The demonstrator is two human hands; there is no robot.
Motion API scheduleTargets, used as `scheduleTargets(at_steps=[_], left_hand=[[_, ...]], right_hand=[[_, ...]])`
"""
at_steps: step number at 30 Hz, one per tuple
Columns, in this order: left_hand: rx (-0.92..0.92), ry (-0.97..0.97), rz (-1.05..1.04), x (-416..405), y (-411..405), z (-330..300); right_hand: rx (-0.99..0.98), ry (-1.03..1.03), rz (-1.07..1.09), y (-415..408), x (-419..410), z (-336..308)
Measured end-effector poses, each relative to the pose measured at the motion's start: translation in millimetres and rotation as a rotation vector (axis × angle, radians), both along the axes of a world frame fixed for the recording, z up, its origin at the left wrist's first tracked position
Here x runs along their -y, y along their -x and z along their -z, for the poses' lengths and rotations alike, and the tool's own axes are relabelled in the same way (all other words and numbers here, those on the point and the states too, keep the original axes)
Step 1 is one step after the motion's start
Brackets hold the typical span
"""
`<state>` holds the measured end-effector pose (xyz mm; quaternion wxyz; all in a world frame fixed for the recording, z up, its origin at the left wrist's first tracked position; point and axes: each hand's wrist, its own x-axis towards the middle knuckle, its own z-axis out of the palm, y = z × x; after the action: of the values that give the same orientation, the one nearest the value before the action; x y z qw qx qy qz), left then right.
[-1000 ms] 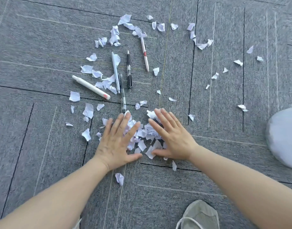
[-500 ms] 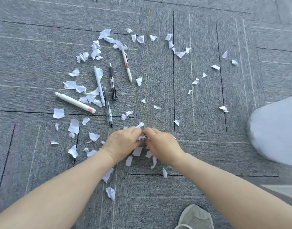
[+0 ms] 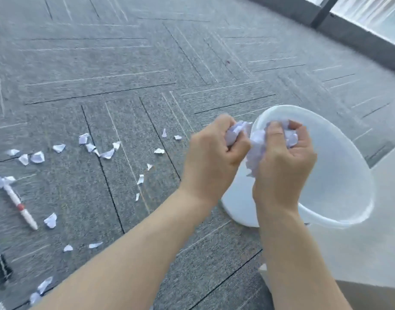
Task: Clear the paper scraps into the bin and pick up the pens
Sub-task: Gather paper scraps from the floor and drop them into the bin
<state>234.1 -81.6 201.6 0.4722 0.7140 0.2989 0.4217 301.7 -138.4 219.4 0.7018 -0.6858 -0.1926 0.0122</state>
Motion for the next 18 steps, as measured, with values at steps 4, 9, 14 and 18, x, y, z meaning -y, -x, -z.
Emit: scheduleTargets(at_steps=[4,9,14,18], left_hand=[[0.012,0.128,0.180,13.4,-92.2,-27.6],[-0.034,0.224,0.237,26.3,-143.7,-42.0],[-0.140,0.101,0.302,15.1,-143.7,-56.5],[-0.262,0.061,0.341,12.9,-141.7,-53.7]], right_hand=[[-0.062,-0.100,0.230,-43.6,16.4,-26.3],[-0.217,-0.166,0.311,-75.4,31.3,-45.1],[-0.647,-0.331,0.088,-90.9,36.3,-40.8],[-0.689,-0.291,0.189,-95.4,35.6,-32.6]])
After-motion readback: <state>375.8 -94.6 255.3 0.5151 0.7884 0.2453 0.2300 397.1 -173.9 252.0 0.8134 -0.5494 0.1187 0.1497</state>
